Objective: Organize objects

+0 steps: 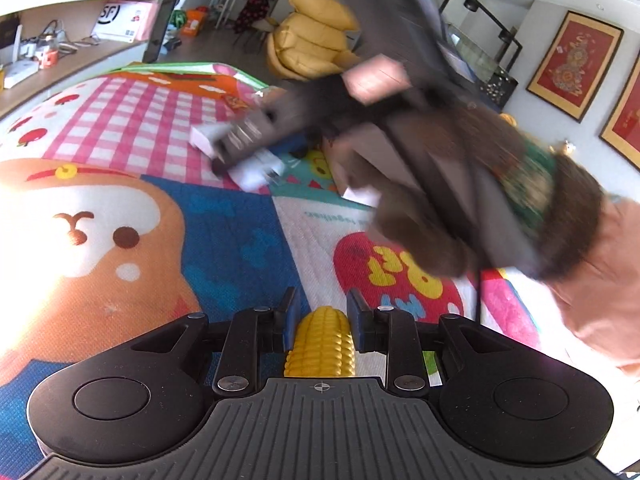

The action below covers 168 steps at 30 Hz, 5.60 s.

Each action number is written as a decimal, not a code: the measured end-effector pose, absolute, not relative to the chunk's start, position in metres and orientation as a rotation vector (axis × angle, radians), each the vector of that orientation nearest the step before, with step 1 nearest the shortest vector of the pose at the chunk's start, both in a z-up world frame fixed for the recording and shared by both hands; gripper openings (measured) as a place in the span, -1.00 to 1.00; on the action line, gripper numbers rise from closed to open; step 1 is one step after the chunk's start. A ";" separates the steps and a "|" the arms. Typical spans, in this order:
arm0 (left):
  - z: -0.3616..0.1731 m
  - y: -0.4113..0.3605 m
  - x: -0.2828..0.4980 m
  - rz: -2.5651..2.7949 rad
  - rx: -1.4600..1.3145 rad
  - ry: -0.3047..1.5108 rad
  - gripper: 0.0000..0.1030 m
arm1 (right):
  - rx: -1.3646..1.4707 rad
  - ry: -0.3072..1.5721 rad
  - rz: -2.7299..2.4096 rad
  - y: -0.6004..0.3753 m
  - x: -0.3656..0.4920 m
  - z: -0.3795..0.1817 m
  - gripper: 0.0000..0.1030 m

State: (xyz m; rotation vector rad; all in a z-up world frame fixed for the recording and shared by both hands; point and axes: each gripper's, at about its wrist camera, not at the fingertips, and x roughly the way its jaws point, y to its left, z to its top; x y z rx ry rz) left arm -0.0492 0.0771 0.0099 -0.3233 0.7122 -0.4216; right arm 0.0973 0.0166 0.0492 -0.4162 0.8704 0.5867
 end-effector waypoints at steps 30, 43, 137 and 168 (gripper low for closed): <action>0.014 0.059 -0.041 -0.340 -0.286 0.730 -0.44 | -0.468 0.765 0.354 -0.145 -0.036 0.045 0.60; 0.014 0.048 -0.040 -0.334 -0.254 0.725 -0.43 | -0.113 0.788 0.357 -0.175 -0.036 0.042 0.95; 0.070 -0.006 0.077 -0.437 -0.269 0.450 -0.40 | -0.177 0.405 0.230 -0.214 -0.055 0.110 0.77; 0.027 0.022 -0.015 -0.441 -0.251 0.659 -0.40 | -0.192 0.837 0.292 -0.187 -0.054 0.053 -0.05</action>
